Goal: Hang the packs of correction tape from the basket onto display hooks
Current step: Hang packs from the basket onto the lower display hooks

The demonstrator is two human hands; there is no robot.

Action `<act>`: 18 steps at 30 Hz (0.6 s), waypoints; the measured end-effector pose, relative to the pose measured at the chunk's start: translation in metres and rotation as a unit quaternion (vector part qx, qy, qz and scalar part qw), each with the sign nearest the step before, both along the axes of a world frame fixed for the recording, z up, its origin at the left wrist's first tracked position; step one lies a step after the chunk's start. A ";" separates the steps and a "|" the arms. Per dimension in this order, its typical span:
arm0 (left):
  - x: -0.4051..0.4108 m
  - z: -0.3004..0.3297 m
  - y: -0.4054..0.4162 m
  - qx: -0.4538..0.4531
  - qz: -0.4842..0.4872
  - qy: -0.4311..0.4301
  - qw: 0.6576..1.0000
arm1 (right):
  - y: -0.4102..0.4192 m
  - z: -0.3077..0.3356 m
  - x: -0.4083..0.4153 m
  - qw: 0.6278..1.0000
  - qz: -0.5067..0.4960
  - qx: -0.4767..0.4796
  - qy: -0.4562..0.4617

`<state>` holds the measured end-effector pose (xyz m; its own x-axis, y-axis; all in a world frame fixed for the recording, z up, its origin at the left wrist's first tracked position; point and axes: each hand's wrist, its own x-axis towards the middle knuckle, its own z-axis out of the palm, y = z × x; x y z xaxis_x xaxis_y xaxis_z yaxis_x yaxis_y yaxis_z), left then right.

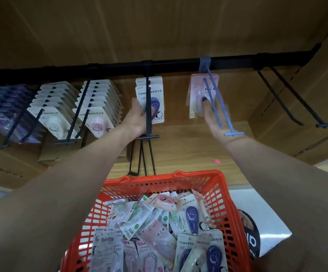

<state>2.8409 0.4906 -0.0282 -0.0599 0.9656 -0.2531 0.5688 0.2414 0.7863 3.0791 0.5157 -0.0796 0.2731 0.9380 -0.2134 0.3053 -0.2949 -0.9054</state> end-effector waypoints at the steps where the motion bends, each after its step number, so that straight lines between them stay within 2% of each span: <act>1: -0.001 0.002 0.003 -0.008 -0.002 -0.004 1.000 | 0.007 -0.003 -0.001 1.000 0.007 -0.002 -0.026; 6: -0.005 0.007 0.004 -0.041 0.028 -0.005 0.999 | 0.002 0.012 -0.012 0.998 -0.027 -0.040 -0.046; 10: -0.012 -0.002 -0.013 -0.055 0.053 0.021 0.997 | -0.038 0.010 -0.015 0.990 -0.024 -0.079 -0.111; 14: -0.015 -0.015 -0.067 -0.050 0.054 0.025 0.997 | -0.108 0.000 -0.033 0.993 -0.084 -0.008 -0.087; 18: -0.019 -0.057 -0.152 -0.082 0.003 0.011 0.997 | -0.189 -0.027 -0.048 0.994 -0.022 -0.007 -0.104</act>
<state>2.8218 0.3390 -0.0852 -0.0723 0.9112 -0.4055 0.5842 0.3682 0.7233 3.0310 0.3265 -0.1064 0.3543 0.9212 -0.1610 0.4724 -0.3249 -0.8193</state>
